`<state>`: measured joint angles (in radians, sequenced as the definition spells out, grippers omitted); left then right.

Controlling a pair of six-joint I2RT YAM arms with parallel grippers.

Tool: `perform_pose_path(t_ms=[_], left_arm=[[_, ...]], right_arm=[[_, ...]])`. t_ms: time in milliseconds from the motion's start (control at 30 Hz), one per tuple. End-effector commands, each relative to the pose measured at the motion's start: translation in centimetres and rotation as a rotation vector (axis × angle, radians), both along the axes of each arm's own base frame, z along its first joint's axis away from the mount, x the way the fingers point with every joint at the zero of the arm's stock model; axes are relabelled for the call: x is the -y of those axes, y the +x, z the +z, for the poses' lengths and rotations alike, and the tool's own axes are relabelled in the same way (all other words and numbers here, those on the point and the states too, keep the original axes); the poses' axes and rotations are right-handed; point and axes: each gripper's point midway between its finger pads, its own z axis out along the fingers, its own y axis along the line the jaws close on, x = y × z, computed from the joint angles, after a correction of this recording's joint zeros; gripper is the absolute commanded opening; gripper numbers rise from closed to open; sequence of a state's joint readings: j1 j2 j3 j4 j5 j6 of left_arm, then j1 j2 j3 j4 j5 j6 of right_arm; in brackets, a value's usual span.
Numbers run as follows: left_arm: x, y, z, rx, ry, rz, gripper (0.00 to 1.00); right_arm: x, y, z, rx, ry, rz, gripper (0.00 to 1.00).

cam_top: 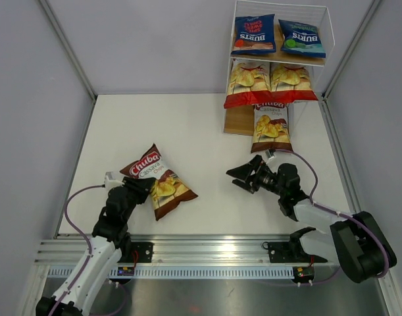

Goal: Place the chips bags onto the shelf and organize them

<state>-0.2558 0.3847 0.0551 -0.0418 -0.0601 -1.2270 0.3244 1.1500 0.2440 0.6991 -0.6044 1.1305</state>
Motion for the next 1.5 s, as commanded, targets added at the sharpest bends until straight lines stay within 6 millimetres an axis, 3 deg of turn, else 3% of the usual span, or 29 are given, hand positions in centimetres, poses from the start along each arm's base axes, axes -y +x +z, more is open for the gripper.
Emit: perform_pose_path(t_ms=[0,33,67,167,433,533,567,633,767,900,967,1067,1133,1167,1200,1267,1333,1367,1400,1433,1467], left_arm=[[1.2,0.6,3.1,0.108,-0.105,-0.030,0.18],[1.2,0.7,3.6,0.120,-0.119,-0.029,0.18],[1.8,0.8,4.9,0.154,-0.155,-0.053,0.18],[2.7,1.0,7.0,0.214,-0.220,-0.088,0.16],[4.9,0.8,12.5,0.338,-0.347,-0.089,0.16],[7.0,-0.1,14.4,0.365,-0.386,-0.135,0.17],[7.3,0.0,14.3,0.355,-0.393,-0.137,0.17],[8.1,-0.4,15.3,0.375,-0.430,-0.166,0.17],[9.6,-0.7,15.2,0.347,-0.450,-0.203,0.17],[10.8,-1.0,14.6,0.324,-0.450,-0.237,0.19],[11.1,-1.0,14.3,0.314,-0.436,-0.246,0.24],[10.9,-1.0,14.2,0.316,-0.399,-0.244,0.35],[10.8,-1.0,14.6,0.318,-0.364,-0.241,0.42],[10.8,-0.9,14.6,0.323,-0.334,-0.245,0.57],[10.6,-0.8,15.7,0.337,-0.327,-0.239,0.66],[10.2,-0.8,14.8,0.301,-0.256,-0.227,0.99],[9.5,-0.7,14.4,0.267,-0.211,-0.197,0.99],[9.1,-0.8,14.8,0.280,-0.191,-0.192,0.99],[8.7,-0.8,14.7,0.273,-0.174,-0.178,0.99],[8.0,-0.8,14.3,0.253,-0.132,-0.153,0.99],[7.5,-1.0,14.7,0.263,-0.115,-0.142,0.99]], right_arm=[[-2.8,-0.3,2.5,0.086,0.062,-0.028,0.99],[-3.2,-0.1,2.2,0.080,0.057,-0.064,1.00],[-4.5,-1.2,1.9,0.074,0.054,-0.036,1.00],[-5.2,-1.6,2.1,0.090,0.091,-0.094,0.99],[-9.8,-4.4,2.4,0.151,0.125,0.025,0.99],[-11.6,-5.2,3.1,0.198,0.160,0.087,0.96],[-11.9,-5.3,2.5,0.189,0.155,0.097,0.95],[-11.9,-5.5,3.2,0.229,0.195,0.096,0.94],[-11.9,-5.8,3.8,0.263,0.233,0.103,0.87],[-11.9,-6.2,4.5,0.306,0.243,0.113,0.60],[-11.2,-6.2,4.7,0.320,0.246,0.092,0.50],[-10.4,-6.2,5.1,0.365,0.226,0.065,0.41],[-10.1,-5.9,4.3,0.353,0.180,0.045,0.36],[-9.9,-5.9,5.1,0.372,0.187,0.038,0.34],[-9.8,-5.8,4.4,0.366,0.147,0.032,0.29],[-9.0,-5.4,5.2,0.385,0.134,-0.010,0.24],[-8.1,-4.5,4.2,0.361,0.066,-0.070,0.18],[-7.5,-4.4,5.3,0.384,0.074,-0.096,0.18],[-7.0,-4.2,4.1,0.358,0.013,-0.110,0.17],[-6.0,-3.8,5.4,0.381,0.025,-0.162,0.17],[-5.4,-3.7,5.5,0.389,0.005,-0.187,0.16]])
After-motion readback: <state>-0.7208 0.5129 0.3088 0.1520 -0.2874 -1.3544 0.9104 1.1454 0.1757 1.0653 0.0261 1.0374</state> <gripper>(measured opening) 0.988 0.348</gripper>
